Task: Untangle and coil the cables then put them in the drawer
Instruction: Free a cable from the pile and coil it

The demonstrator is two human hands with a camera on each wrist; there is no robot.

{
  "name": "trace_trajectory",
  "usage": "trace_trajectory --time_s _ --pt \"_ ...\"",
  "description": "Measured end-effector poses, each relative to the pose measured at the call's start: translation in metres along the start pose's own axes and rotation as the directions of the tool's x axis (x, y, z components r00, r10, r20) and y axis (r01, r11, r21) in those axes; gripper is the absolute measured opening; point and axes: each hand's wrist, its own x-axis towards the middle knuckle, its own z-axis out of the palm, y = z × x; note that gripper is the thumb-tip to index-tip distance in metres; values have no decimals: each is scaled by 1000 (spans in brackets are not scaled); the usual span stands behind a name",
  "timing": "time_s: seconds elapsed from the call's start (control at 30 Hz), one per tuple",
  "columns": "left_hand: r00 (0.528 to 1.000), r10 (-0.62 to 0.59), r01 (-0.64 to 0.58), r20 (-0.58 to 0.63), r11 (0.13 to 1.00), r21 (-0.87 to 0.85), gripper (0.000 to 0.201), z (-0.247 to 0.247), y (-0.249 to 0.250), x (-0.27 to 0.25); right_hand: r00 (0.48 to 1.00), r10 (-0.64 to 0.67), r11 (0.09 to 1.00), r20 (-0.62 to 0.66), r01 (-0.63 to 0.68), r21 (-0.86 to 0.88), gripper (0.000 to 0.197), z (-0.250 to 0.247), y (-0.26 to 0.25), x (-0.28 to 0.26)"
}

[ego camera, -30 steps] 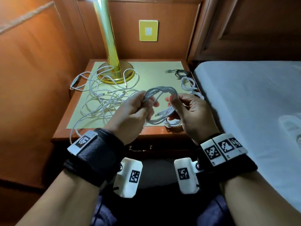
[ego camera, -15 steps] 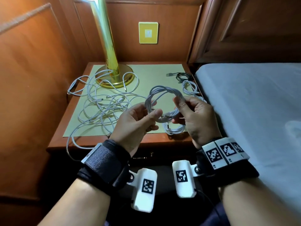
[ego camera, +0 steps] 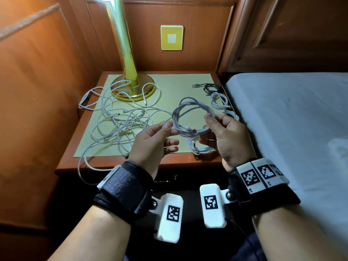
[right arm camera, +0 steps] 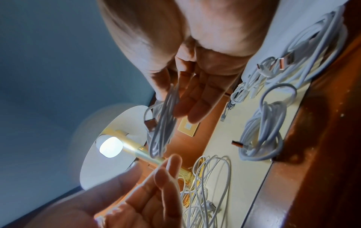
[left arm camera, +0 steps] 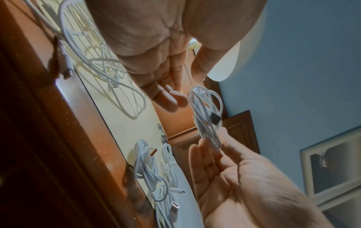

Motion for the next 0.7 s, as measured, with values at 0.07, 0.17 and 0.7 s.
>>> trace_trajectory --time_s 0.07,0.17,0.7 --pt "999 -13 14 -43 999 32 15 -1 -1 5 999 43 999 -33 -42 19 18 -6 4 4" --pt "995 -2 14 -96 993 116 12 0 -5 16 991 92 994 -93 -86 62 25 -14 8 13" --pt "999 -43 45 -15 899 435 10 15 -19 84 973 -165 781 -163 28 -624 29 -7 10 88"
